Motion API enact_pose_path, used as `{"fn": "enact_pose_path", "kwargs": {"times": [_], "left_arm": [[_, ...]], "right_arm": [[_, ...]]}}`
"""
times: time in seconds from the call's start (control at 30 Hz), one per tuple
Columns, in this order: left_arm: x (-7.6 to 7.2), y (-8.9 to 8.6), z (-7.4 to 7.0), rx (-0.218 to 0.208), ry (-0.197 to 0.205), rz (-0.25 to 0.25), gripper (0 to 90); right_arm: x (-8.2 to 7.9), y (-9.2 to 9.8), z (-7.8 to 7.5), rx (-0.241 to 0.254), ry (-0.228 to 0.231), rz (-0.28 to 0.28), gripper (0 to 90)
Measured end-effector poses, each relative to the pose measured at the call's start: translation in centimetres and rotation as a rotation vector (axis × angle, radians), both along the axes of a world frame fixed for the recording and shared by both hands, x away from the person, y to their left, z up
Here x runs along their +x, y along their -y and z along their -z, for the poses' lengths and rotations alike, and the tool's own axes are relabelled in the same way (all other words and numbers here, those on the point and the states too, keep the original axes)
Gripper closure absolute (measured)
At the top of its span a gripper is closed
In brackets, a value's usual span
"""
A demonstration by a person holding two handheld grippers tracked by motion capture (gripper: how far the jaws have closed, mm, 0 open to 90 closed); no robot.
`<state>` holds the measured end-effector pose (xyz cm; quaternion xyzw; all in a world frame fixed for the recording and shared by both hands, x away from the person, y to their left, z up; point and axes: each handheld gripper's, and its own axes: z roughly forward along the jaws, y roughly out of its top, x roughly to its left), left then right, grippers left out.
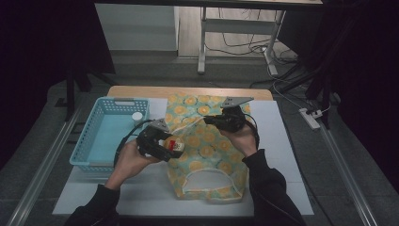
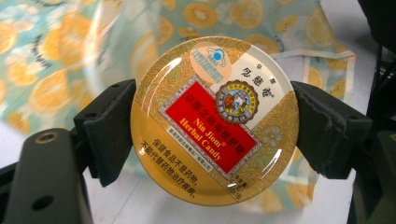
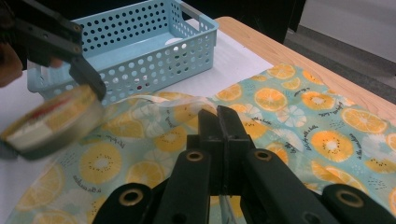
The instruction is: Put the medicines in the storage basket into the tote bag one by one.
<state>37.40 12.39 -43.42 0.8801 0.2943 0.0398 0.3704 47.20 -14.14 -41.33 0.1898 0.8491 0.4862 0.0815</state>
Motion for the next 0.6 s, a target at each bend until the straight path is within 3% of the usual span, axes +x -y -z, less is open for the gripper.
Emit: {"fn": "enact_pose_path", "kwargs": {"times": [0.6], "left_arm": [[1.9, 4.8, 1.3, 0.03, 0.024, 0.053, 20.3]], "right_arm": [[0.3, 0.1, 0.2, 0.006, 0.004, 0.01, 90.0]]}}
